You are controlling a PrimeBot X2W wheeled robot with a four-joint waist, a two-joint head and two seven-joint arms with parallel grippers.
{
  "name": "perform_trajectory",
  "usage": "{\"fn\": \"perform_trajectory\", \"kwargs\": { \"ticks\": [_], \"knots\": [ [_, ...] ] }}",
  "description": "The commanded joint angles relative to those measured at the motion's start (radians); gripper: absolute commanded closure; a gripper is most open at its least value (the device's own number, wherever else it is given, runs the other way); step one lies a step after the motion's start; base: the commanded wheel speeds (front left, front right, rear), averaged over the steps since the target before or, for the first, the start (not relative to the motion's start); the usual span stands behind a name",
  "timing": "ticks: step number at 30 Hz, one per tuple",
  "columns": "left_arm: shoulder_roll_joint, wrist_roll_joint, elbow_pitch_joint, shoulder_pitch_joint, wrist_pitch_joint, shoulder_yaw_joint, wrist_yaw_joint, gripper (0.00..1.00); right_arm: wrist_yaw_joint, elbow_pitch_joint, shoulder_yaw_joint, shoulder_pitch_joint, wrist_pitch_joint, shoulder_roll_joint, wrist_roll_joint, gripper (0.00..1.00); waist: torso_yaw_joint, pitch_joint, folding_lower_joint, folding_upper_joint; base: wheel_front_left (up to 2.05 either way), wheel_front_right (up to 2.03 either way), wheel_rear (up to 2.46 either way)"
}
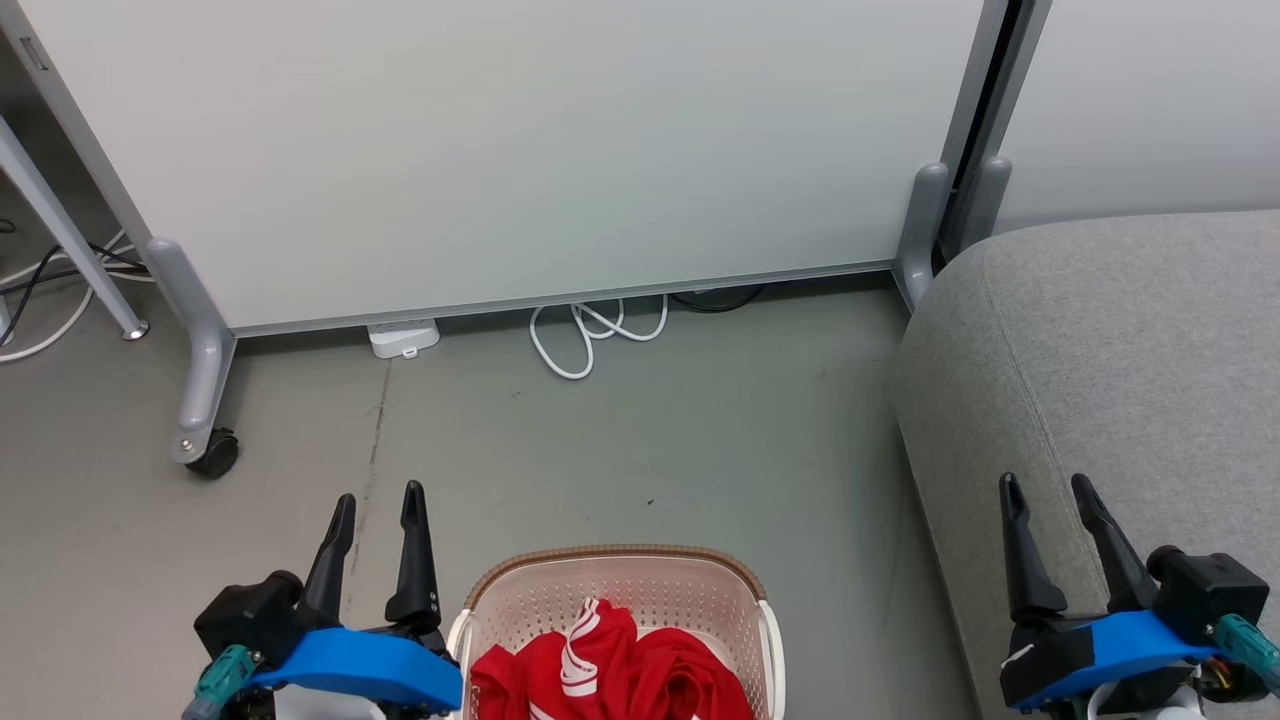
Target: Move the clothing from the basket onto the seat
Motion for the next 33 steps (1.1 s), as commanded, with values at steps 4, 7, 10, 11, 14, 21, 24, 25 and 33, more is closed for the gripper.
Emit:
{"fn": "perform_trajectory", "kwargs": {
  "ticks": [4, 7, 10, 11, 14, 21, 24, 25, 33],
  "knots": [
    [-0.001, 0.045, 0.004, -0.016, -0.017, -0.005, -0.006, 0.00, 0.002, 0.000, -0.001, -0.009, -0.017, -0.008, -0.056, 0.00, 0.001, -0.001, 0.0000, 0.0000, 0.00, 0.00, 0.00],
    [-0.002, 0.066, 0.012, -0.018, -0.023, -0.006, -0.006, 0.00, 0.002, 0.004, -0.001, -0.007, -0.021, -0.008, -0.080, 0.00, 0.002, -0.004, 0.0000, 0.0000, 0.00, 0.00, 0.00],
    [-0.003, 0.085, 0.018, -0.020, -0.030, -0.007, -0.009, 0.00, 0.002, 0.007, 0.000, -0.006, -0.027, -0.008, -0.103, 0.00, 0.002, -0.006, 0.0000, 0.0000, 0.00, 0.00, 0.00],
    [-0.004, 0.089, 0.021, -0.021, -0.031, -0.007, -0.010, 0.00, 0.002, 0.007, -0.001, -0.006, -0.028, -0.008, -0.111, 0.00, 0.002, -0.007, 0.0000, 0.0000, 0.00, 0.00, 0.00],
    [-0.005, 0.099, 0.025, -0.023, -0.038, -0.006, -0.013, 0.00, 0.002, 0.008, -0.005, -0.004, -0.035, -0.008, -0.131, 0.00, 0.003, -0.008, 0.0000, 0.0000, 0.00, 0.00, 0.00],
    [-0.007, 0.132, 0.035, -0.021, -0.052, -0.011, -0.015, 0.00, 0.002, 0.017, 0.001, -0.005, -0.049, -0.008, -0.148, 0.00, 0.003, -0.010, 0.0000, 0.0000, 0.00, 0.00, 0.00],
    [-0.007, 0.146, 0.040, -0.021, -0.056, -0.014, -0.015, 0.00, 0.002, 0.019, 0.001, -0.006, -0.055, -0.008, -0.166, 0.00, 0.002, -0.010, 0.0000, 0.0000, 0.00, 0.00, 0.00],
    [-0.007, 0.151, 0.042, -0.021, -0.059, -0.016, -0.015, 0.00, 0.002, 0.019, 0.001, -0.006, -0.057, -0.009, -0.174, 0.00, 0.002, -0.009, 0.0000, 0.0000, 0.00, 0.00, 0.00],
    [-0.008, 0.193, 0.039, -0.023, -0.072, -0.024, -0.011, 0.00, 0.002, 0.018, -0.005, -0.004, -0.072, -0.009, -0.226, 0.00, 0.006, -0.007, 0.0000, 0.0000, 0.00, 0.00, 0.00]
  ]
}}
